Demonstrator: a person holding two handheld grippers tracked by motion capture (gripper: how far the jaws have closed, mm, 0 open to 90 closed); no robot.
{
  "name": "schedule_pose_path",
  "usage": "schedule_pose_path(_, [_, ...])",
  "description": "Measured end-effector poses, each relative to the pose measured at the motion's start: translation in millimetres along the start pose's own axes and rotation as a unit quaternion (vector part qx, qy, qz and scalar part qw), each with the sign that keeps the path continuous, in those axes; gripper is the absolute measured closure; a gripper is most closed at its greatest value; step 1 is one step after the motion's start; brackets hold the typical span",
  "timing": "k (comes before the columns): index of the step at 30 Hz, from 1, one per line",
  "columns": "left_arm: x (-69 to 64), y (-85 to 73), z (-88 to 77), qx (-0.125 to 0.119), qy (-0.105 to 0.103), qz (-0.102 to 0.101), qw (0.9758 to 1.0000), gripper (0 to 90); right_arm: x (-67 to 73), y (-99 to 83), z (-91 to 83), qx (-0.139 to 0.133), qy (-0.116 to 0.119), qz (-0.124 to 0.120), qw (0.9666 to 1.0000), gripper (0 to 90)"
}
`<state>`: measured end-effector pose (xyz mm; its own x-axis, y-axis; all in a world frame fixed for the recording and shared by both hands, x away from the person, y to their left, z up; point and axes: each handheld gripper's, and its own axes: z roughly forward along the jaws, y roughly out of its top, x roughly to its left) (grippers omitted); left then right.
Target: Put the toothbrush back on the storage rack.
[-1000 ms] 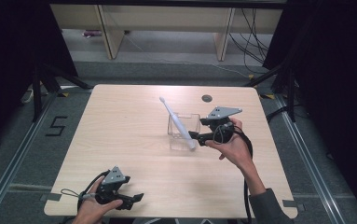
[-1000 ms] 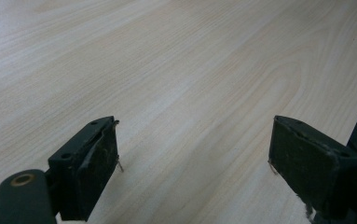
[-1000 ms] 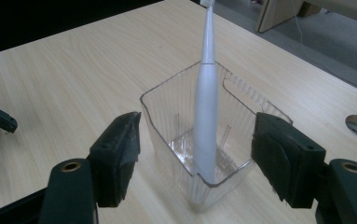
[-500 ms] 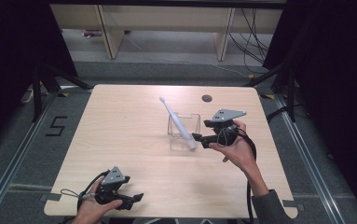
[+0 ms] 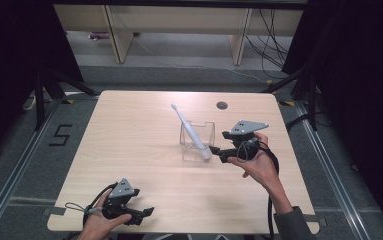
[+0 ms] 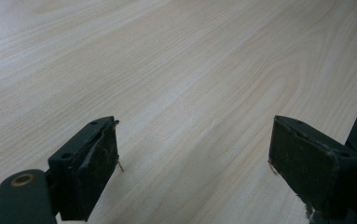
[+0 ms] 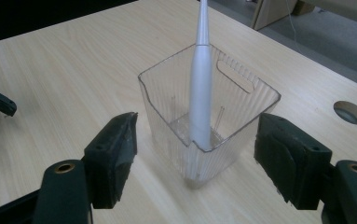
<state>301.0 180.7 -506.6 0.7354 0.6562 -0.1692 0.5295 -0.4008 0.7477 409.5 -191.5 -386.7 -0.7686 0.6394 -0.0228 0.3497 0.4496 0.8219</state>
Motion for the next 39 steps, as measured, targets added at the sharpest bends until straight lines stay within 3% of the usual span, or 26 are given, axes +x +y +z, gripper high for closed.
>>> schedule_pose_path(5, [0.1,0.0,-0.1,0.000,0.000,0.000,1.0000,14.9,-0.8,-4.1,-2.4,-0.002,-0.010,-0.006,0.9999,29.7])
schedule_pose_path(10, [0.0,0.1,-0.4,0.000,-0.001,0.001,1.0000,14.9,0.6,-8.4,-2.7,0.006,-0.008,0.004,0.9999,29.4])
schedule_pose_path(11, [0.1,0.1,-0.4,0.000,-0.001,0.001,1.0000,14.9,-0.2,-8.6,-3.6,0.005,-0.011,-0.006,0.9999,29.2])
schedule_pose_path(12, [0.2,0.1,-0.3,-0.001,-0.001,0.001,1.0000,14.9,1.9,-9.2,-4.6,0.009,-0.008,0.009,0.9999,28.9])
schedule_pose_path(18, [0.1,0.1,-0.1,0.000,0.000,0.000,1.0000,14.9,1.5,-11.8,-5.9,0.002,-0.009,-0.002,1.0000,28.4])
schedule_pose_path(34, [0.1,0.0,-0.1,-0.002,-0.001,0.001,1.0000,14.9,4.7,-24.9,-11.4,0.015,-0.016,-0.013,0.9997,26.8])
schedule_pose_path(39, [0.1,0.2,-0.5,-0.002,-0.001,0.001,1.0000,14.9,7.7,-28.6,-12.9,0.018,-0.013,-0.007,0.9997,26.6])
